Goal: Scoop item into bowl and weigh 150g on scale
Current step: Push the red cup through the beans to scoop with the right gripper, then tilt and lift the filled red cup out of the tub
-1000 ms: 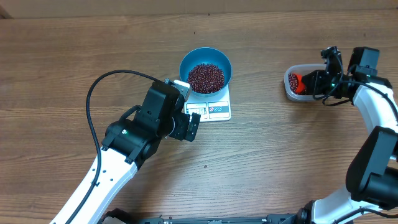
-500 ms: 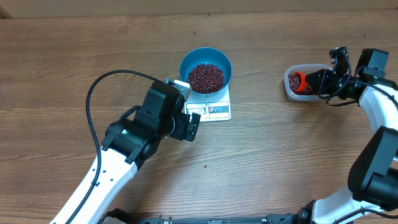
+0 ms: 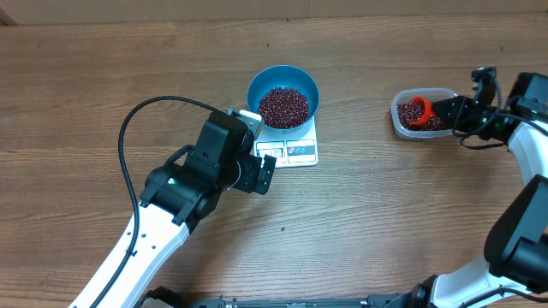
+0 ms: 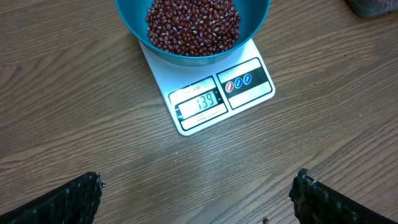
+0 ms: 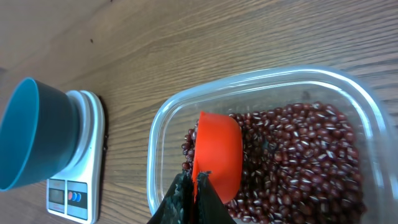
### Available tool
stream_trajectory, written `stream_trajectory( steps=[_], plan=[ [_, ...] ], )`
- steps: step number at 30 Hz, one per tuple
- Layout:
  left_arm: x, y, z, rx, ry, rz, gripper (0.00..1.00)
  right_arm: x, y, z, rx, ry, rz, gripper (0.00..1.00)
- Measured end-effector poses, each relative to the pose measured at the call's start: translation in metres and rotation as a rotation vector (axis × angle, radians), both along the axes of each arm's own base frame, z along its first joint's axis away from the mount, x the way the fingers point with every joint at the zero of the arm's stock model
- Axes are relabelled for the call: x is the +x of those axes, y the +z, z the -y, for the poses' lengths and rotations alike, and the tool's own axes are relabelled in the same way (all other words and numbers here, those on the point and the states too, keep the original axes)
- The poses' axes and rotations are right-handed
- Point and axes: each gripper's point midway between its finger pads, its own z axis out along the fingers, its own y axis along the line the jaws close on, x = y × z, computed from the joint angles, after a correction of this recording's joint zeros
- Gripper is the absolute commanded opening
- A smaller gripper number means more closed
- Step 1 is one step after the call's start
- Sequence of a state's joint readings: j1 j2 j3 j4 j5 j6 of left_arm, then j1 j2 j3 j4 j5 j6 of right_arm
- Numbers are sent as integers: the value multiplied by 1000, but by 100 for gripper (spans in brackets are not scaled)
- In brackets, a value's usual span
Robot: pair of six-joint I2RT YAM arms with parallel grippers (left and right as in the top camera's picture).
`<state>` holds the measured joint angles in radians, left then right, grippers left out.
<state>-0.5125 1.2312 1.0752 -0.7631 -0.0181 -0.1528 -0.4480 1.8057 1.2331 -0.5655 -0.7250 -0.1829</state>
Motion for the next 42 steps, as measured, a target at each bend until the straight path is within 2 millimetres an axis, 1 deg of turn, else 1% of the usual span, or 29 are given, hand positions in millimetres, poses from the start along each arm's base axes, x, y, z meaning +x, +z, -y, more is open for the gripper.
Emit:
stream_trajectory(
  steps=[6,14,22,37,42],
  plan=[
    [0,0,0,0,0,0,100,-4,6,10,47,-15,20,4],
    [0,0,0,0,0,0,100,-6,15,11,109,-6,53,4],
    [0,0,0,0,0,0,100,-8,18,13,136,-9,58,4],
    [0,0,0,0,0,0,100,-9,24,8,180,13,75,4],
    [0,0,0,0,0,0,99,-10,29,3,212,32,92,4]
  ],
)
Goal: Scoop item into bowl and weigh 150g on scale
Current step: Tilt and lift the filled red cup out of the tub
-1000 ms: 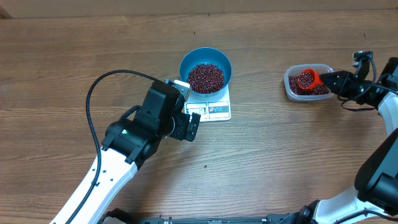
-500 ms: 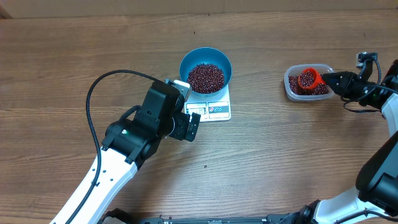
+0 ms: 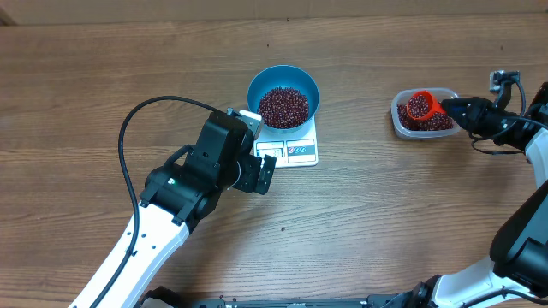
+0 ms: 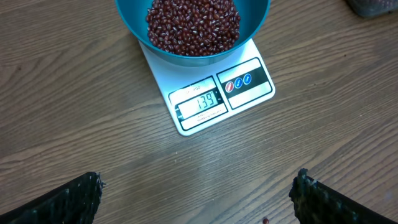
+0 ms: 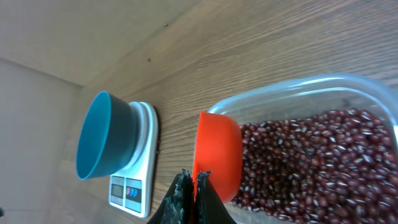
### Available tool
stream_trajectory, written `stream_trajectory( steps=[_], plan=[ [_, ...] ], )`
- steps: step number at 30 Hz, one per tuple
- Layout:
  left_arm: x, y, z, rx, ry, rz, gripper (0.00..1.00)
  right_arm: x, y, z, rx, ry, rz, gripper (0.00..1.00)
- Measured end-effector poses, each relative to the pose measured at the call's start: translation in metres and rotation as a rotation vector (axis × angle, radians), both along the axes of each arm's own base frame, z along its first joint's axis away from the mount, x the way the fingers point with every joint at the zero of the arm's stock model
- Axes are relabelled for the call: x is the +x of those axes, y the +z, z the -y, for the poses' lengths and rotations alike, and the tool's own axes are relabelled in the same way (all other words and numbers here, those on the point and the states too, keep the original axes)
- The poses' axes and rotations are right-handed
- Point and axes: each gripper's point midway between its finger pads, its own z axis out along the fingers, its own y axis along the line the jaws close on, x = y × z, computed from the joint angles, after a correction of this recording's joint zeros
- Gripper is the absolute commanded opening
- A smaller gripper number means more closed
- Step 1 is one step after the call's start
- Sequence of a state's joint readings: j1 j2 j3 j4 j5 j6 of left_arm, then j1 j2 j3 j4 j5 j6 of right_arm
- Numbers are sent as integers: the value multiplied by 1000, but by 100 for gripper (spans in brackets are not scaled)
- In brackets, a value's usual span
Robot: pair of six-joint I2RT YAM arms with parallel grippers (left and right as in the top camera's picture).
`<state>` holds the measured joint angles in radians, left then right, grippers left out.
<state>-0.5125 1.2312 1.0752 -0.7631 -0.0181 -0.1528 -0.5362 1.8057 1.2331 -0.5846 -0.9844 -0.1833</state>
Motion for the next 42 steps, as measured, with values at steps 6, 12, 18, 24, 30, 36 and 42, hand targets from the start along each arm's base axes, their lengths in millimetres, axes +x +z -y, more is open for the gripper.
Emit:
stream_trajectory(
  steps=[6,12,18,24,30,36,42],
  plan=[
    [0,0,0,0,0,0,99,-2,6,-7,48,24,14,4],
    [0,0,0,0,0,0,100,-7,11,-14,101,45,10,4],
    [0,0,0,0,0,0,100,-10,21,-22,167,75,32,4],
    [0,0,0,0,0,0,100,-11,28,-29,233,89,30,4],
    [0,0,0,0,0,0,100,-10,30,-49,264,129,6,4],
    [0,0,0,0,0,0,100,-9,31,-80,272,201,-10,4],
    [0,0,0,0,0,0,100,-9,31,-111,268,280,-12,4]
  ],
)
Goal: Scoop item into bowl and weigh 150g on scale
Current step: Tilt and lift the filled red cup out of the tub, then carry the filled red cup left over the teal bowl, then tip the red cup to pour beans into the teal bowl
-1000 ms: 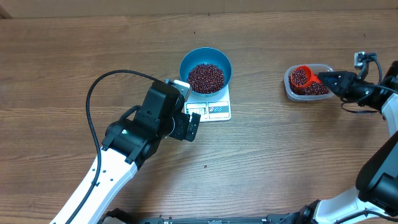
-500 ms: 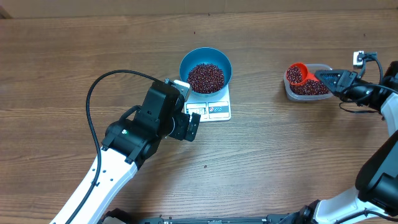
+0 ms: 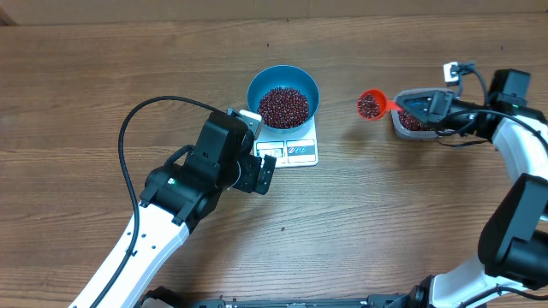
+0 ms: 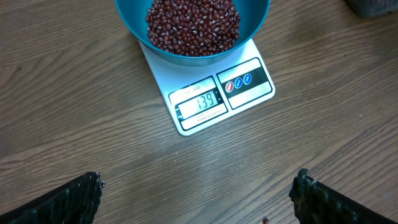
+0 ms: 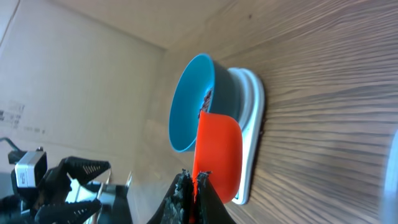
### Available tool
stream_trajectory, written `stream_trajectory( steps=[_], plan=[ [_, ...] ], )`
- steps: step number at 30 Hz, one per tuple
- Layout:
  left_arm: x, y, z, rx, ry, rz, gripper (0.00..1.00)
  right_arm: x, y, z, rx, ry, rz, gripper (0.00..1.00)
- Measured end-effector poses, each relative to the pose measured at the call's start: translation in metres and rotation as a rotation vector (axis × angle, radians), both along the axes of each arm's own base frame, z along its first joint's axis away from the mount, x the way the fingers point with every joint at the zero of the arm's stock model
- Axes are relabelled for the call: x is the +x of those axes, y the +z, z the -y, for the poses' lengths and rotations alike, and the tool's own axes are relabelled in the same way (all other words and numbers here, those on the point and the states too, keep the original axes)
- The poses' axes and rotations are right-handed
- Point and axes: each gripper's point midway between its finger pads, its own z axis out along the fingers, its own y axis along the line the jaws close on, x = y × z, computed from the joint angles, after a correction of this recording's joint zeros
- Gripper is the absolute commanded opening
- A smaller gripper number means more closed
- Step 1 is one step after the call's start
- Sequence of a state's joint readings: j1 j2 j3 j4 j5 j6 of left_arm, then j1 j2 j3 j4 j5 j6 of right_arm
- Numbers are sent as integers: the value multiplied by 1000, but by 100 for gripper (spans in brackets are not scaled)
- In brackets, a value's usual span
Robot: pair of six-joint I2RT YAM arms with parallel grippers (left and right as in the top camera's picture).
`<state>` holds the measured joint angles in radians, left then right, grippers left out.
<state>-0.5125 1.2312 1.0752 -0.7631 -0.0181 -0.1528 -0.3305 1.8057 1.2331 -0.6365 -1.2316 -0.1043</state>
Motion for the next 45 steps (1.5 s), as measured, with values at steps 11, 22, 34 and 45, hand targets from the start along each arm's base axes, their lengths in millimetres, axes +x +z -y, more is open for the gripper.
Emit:
stream_trajectory(
  steps=[11,22,34,45],
  plan=[
    [0,0,0,0,0,0,100,8,9,-52,16,101,25,4],
    [0,0,0,0,0,0,100,13,28,-112,7,234,183,4],
    [0,0,0,0,0,0,100,29,26,-135,-94,205,266,4],
    [0,0,0,0,0,0,100,50,13,-156,-268,112,341,4]
  ],
)
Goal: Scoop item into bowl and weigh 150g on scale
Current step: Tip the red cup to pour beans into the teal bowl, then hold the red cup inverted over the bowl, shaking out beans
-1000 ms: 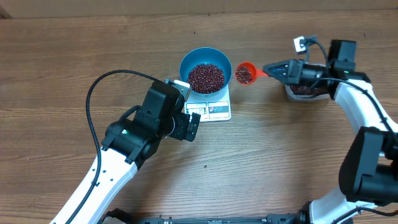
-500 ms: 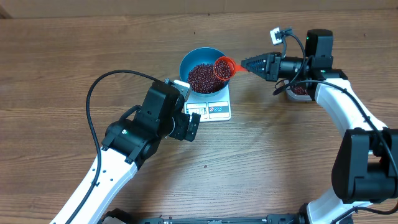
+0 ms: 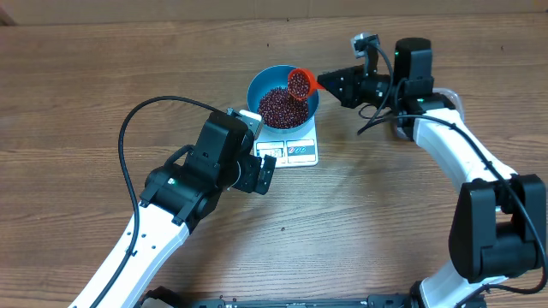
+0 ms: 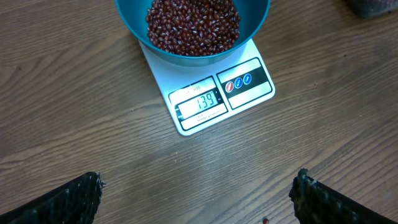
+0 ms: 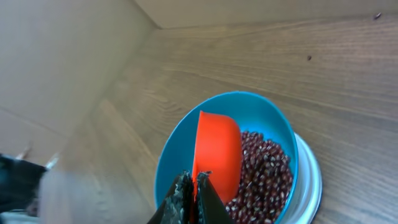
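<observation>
The blue bowl [image 3: 282, 94] of red beans stands on the white scale [image 3: 289, 151], whose display [image 4: 199, 102] reads 139. My right gripper [image 5: 193, 177] is shut on the handle of the orange scoop [image 3: 300, 83], which holds beans and hangs over the bowl's right side, seen from the right wrist as the scoop [image 5: 216, 155] above the bowl [image 5: 261, 112]. My left gripper [image 4: 196, 190] is open just in front of the scale, nothing between its fingers [image 4: 74, 199].
The clear bean container is mostly hidden behind my right arm [image 3: 411, 85] in the overhead view. A single loose bean [image 4: 265, 219] lies on the wood near my left gripper. My left arm [image 3: 188, 188] reaches in from the lower left.
My right gripper carried the filled scoop from the gap between container and scale to over the bowl's right side. The scale still reads 139 and the left arm is unmoved.
The scoop was first down in the beans of the clear container. It was then lifted out full, held above the container, then beside it toward the scale, and now hangs over the bowl. The left gripper stayed open in front of the scale throughout.
</observation>
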### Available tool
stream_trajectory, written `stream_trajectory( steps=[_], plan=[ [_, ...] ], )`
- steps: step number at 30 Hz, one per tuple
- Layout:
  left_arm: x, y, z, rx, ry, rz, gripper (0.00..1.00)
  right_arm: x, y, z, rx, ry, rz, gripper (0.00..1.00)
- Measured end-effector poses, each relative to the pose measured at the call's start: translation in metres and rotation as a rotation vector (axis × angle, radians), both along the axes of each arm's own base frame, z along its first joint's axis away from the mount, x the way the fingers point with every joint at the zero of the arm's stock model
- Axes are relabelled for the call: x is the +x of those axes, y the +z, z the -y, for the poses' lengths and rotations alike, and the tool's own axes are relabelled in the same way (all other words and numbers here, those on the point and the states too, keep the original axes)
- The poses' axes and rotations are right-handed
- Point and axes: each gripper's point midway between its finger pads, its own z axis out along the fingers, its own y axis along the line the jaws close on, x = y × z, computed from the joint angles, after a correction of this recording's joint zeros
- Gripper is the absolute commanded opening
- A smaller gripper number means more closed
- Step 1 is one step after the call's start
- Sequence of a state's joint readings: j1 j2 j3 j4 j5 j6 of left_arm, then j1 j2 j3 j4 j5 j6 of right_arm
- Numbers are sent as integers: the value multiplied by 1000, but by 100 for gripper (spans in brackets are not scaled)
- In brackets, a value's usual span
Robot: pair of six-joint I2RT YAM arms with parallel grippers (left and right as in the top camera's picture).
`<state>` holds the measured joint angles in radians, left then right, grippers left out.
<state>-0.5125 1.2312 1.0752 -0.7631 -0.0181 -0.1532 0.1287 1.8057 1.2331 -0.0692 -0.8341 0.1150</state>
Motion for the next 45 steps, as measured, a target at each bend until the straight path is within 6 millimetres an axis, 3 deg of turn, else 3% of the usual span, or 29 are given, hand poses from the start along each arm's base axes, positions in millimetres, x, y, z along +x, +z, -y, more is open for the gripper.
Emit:
stream_trajectory(
  steps=[15,45],
  plan=[
    [0,0,0,0,0,0,99,-10,-4,-32,-180,166,289,4],
    [0,0,0,0,0,0,100,-11,-9,-31,-220,180,316,4]
  ],
)
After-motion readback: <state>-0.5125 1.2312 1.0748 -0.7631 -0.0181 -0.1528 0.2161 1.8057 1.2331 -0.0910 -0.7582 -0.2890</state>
